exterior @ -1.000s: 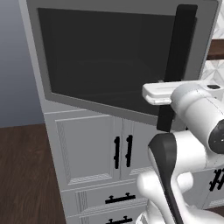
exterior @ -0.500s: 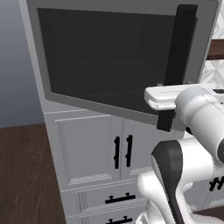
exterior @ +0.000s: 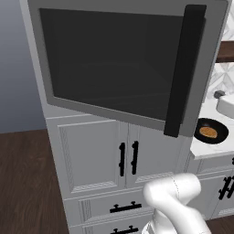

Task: Open the microwave, place the bowl with waffle inside the microwave, then close the microwave door and turn it on.

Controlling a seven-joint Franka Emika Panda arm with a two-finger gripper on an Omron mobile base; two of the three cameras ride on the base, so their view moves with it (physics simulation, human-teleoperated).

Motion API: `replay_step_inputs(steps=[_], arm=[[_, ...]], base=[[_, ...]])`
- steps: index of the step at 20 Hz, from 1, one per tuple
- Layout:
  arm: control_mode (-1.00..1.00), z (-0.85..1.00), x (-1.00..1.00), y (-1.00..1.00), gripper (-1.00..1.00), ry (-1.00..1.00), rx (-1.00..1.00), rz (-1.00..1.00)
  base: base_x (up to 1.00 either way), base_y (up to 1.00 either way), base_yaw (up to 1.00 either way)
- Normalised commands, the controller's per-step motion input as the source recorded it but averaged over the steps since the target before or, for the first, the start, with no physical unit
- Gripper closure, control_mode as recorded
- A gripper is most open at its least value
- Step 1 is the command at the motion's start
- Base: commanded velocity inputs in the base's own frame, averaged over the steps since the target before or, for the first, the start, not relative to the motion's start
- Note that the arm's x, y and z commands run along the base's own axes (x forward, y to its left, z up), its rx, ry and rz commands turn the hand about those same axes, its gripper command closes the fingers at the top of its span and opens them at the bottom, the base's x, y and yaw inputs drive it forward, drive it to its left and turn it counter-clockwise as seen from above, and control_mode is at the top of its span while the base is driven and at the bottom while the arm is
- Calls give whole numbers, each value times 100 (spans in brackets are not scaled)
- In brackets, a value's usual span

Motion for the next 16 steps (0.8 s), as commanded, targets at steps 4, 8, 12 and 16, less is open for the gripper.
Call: replay_step_inputs(steps=[4,8,12,16], arm=[[-100,0,51,-91,-100,0,14,45],[-100,-13,77,-56,-100,0,6,40],[-100,-27,77,-14,-100,0,0,37],[-100,-28,25,21,-100,-2,0,29]], base=[[0,0,0],[0,0,0],[0,0,0],[0,0,0]])
